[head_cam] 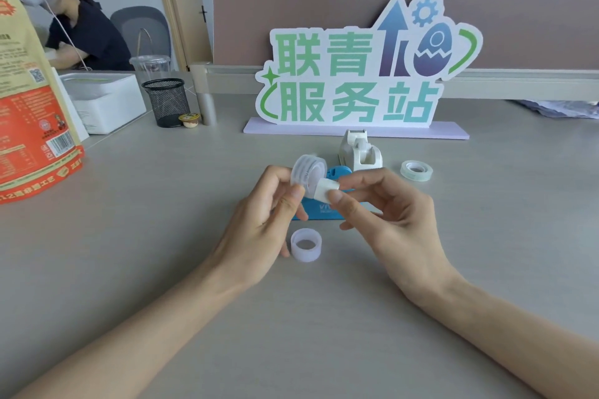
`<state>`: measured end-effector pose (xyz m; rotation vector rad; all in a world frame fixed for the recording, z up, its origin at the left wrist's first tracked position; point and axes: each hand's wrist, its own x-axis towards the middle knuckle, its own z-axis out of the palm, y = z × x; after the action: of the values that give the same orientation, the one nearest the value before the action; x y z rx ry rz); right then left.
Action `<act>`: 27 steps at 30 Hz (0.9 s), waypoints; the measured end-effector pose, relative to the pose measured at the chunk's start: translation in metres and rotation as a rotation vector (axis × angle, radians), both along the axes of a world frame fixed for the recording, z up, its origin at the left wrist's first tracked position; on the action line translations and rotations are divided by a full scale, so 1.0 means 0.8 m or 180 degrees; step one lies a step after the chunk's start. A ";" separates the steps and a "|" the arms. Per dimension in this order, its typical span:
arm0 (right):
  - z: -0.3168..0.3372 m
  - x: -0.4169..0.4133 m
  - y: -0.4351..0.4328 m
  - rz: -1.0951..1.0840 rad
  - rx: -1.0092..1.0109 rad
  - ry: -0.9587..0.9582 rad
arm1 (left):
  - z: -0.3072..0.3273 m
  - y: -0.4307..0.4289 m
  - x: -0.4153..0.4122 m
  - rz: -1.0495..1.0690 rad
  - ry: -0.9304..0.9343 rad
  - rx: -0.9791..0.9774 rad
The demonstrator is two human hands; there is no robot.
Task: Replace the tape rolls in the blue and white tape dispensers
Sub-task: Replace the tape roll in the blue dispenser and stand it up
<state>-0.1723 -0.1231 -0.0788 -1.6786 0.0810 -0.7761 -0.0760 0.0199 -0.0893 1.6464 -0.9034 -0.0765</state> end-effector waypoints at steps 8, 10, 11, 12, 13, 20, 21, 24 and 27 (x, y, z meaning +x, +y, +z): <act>-0.001 0.002 -0.003 0.0057 0.0000 -0.0044 | 0.001 0.002 -0.008 0.0167 -0.0686 0.0461; -0.001 0.003 -0.003 0.0003 -0.0032 -0.0074 | 0.000 0.002 -0.008 0.0182 -0.0691 0.0484; -0.002 0.003 -0.002 -0.0028 -0.0047 -0.0093 | 0.000 0.002 -0.008 0.0194 -0.0697 0.0485; -0.002 0.003 -0.002 -0.0060 -0.0058 -0.0116 | 0.000 0.002 -0.008 0.0203 -0.0698 0.0470; -0.003 0.003 -0.002 -0.0091 -0.0072 -0.0140 | 0.000 0.003 -0.008 0.0209 -0.0691 0.0458; -0.005 0.005 -0.005 -0.0015 -0.0043 -0.0174 | 0.003 0.002 -0.012 0.0110 -0.0711 0.0534; -0.004 0.005 -0.004 0.0005 -0.0039 -0.0154 | 0.002 0.002 -0.012 0.0117 -0.0707 0.0532; -0.005 0.003 -0.004 0.0006 -0.0045 -0.0115 | 0.002 0.002 -0.012 0.0155 -0.0738 0.0499; -0.008 0.004 -0.007 -0.0013 -0.0062 -0.0104 | 0.001 0.001 -0.009 0.0204 -0.0777 0.0408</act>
<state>-0.1689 -0.1284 -0.0853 -1.6840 0.0544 -0.8092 -0.0834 0.0211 -0.0883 1.8299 -1.0466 0.1154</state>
